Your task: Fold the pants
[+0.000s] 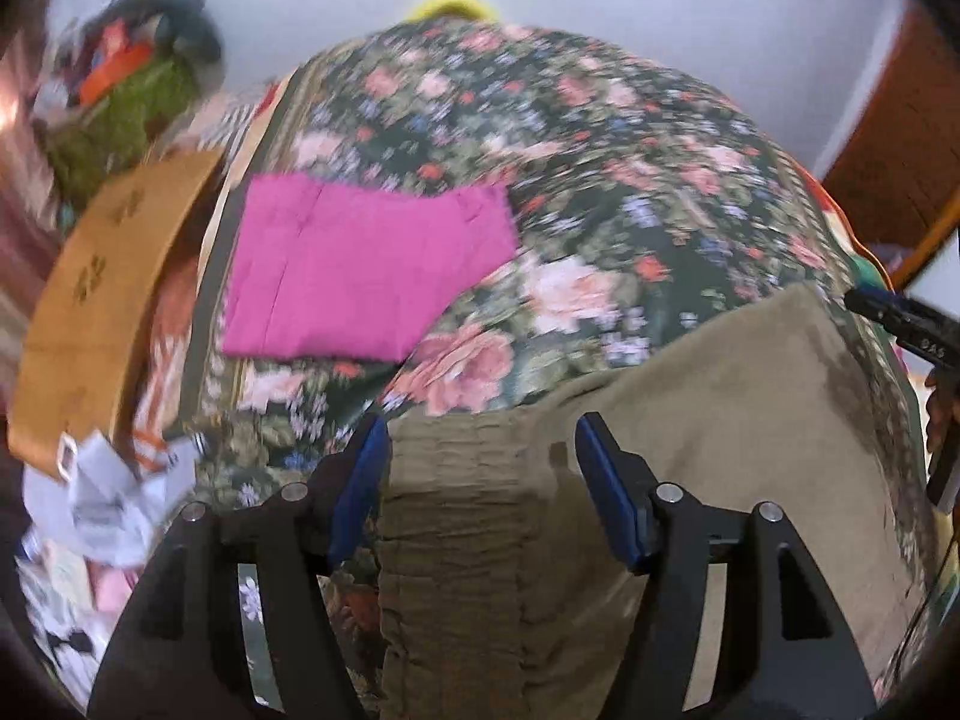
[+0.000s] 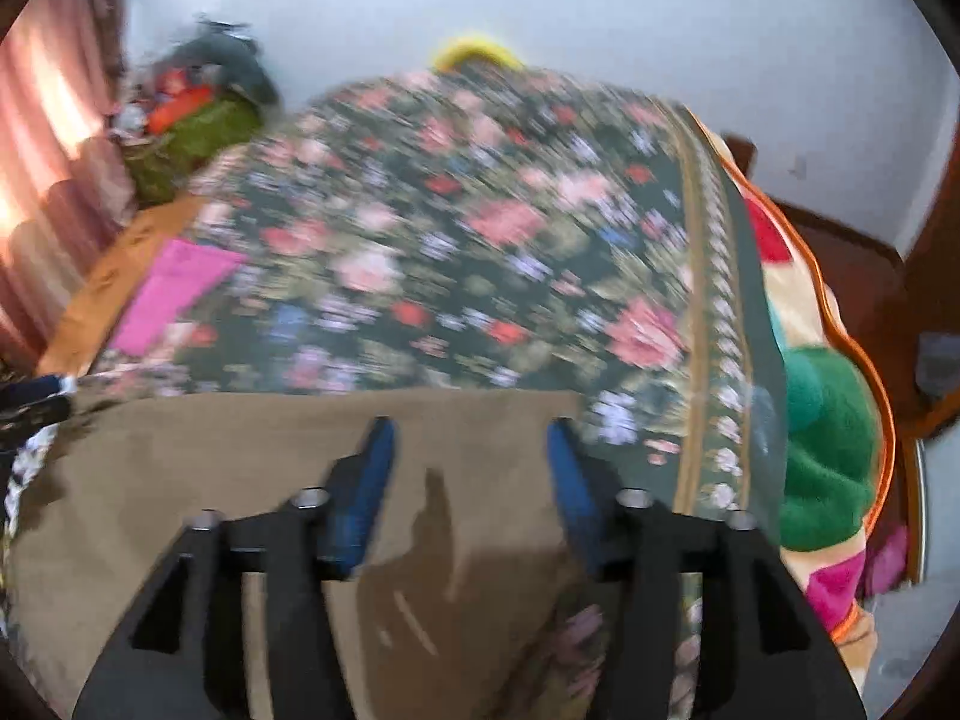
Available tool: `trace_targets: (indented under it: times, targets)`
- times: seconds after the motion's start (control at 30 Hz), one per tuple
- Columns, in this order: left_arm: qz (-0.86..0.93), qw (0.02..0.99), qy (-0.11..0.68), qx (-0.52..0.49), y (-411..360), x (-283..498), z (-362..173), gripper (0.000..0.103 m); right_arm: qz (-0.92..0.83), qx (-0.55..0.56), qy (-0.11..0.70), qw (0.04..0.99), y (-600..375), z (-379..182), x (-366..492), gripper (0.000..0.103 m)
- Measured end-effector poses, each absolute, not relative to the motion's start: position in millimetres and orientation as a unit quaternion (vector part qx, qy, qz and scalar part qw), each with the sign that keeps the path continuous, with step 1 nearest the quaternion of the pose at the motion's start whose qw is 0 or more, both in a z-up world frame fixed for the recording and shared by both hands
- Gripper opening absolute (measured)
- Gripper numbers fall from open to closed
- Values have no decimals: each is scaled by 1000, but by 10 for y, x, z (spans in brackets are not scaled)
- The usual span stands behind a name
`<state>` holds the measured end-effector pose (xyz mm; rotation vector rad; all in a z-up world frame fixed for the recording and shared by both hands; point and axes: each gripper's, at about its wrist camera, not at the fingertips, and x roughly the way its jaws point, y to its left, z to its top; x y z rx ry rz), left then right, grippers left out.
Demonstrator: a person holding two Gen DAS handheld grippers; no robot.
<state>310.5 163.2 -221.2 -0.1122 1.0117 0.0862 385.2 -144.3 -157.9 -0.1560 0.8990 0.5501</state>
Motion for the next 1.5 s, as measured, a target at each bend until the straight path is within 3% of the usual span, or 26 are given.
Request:
trace_targets:
  times: [0.2, 0.4, 0.53, 0.7, 1.07, 1.5]
  targets:
    - [-3, 869, 494, -20, 1309, 3148, -2147, 85, 343, -67, 439, 828, -992, -1477, 3511, 77]
    - [-15, 846, 532, -23, 1154, 3280, -2347, 87, 371, -13, 521, 769, -705, -1863, 3441, 78]
    - [-20, 837, 547, -15, 1120, 3293, -2493, 89, 358, -46, 553, 751, -626, -2131, 3397, 78]
    - [-20, 834, 547, 67, 902, 3172, -2577, 98, 355, -93, 555, 746, -651, -2208, 3224, 82]
    - [-10, 842, 538, 32, 955, 2713, -2463, 98, 335, -118, 527, 772, -979, -2008, 2766, 84]
    - [21, 853, 521, -11, 1083, 2033, -2350, 98, 301, -58, 526, 793, -1505, -1892, 2234, 84]
